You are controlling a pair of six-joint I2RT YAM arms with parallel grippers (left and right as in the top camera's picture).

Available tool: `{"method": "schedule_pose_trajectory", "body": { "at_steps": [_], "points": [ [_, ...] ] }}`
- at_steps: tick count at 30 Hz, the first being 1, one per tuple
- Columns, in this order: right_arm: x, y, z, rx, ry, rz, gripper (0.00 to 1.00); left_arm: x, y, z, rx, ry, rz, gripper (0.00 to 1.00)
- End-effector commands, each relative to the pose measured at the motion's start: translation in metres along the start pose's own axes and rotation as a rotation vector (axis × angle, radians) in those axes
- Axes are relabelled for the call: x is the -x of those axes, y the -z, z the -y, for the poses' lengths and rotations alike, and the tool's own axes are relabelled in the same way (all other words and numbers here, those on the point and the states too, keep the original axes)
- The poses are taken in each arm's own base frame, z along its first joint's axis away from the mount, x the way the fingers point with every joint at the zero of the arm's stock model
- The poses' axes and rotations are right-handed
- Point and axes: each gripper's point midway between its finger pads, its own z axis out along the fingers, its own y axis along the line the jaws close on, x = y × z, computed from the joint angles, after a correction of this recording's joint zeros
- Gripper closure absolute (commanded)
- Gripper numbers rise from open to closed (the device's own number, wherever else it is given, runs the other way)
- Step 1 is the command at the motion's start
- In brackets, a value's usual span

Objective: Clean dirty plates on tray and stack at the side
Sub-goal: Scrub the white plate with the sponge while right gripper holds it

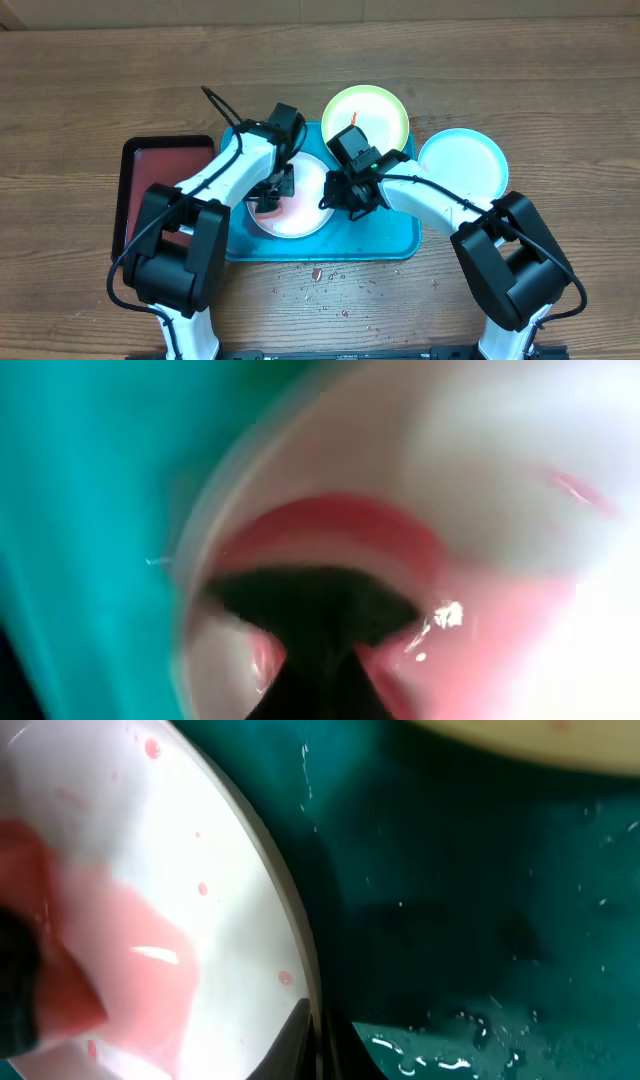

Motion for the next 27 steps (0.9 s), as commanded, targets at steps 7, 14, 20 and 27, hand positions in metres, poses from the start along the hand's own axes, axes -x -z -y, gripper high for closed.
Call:
{"method": "schedule_pose_trajectory", "body": {
  "at_steps": [7,14,20,27],
  "points": [
    [-0.033,0.006,-0.034,0.194,0.02,-0.171,0.96,-0.052,0.023,0.092,-0.61,-0.443,-0.165,0.96],
    [-0.032,0.005,-0.034,0.193,0.02,-0.169,0.96,-0.011,0.002,0.065,-0.374,-0.248,-0.048,0.96],
    [-0.031,0.005,-0.031,0.179,0.019,-0.158,0.96,0.019,-0.011,-0.017,0.063,0.07,0.069,0.96],
    [-0.03,0.004,-0.03,0.174,0.02,-0.153,0.96,0.022,-0.009,-0.059,0.214,0.228,0.094,0.96]
  ]
}}
